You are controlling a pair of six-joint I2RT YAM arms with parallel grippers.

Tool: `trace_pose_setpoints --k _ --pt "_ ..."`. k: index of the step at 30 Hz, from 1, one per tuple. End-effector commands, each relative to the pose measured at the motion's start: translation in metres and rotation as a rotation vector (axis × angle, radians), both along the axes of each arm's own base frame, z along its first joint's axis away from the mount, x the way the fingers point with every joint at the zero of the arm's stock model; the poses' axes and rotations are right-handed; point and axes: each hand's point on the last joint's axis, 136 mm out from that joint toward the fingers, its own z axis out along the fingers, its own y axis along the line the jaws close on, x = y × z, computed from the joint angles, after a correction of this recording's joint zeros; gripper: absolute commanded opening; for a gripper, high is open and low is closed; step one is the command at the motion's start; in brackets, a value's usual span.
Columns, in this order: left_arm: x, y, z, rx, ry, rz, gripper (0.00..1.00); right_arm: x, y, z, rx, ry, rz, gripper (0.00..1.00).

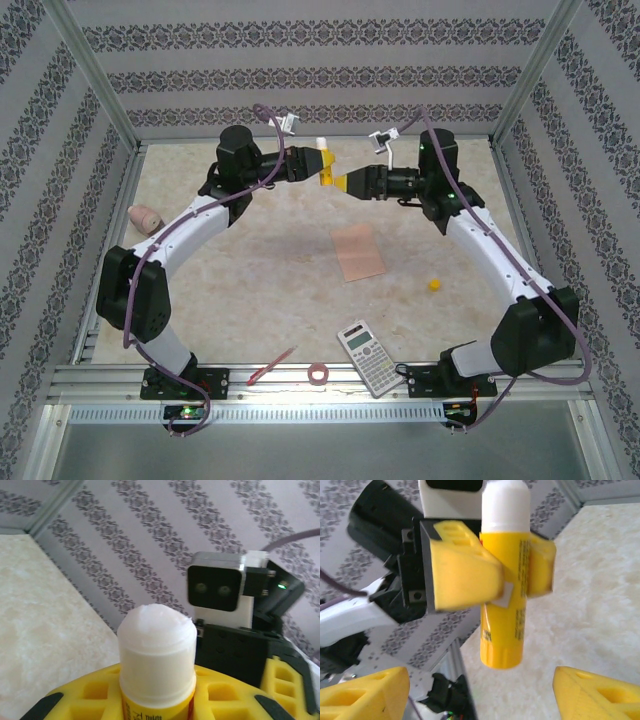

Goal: Place the letter into the envelope and seal it

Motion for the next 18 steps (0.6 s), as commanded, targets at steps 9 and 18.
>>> trace_pose_setpoints --k 9,18 --pt "-0.024 0.000 0.048 -0.105 -0.143 -0.163 0.00 -0.022 0.014 0.012 0.106 -0.031 0.153 0.67" --pt "-0.024 0.000 0.046 -0.113 -0.138 -0.152 0.00 -0.020 0.032 0.026 0.148 -0.066 0.176 0.55"
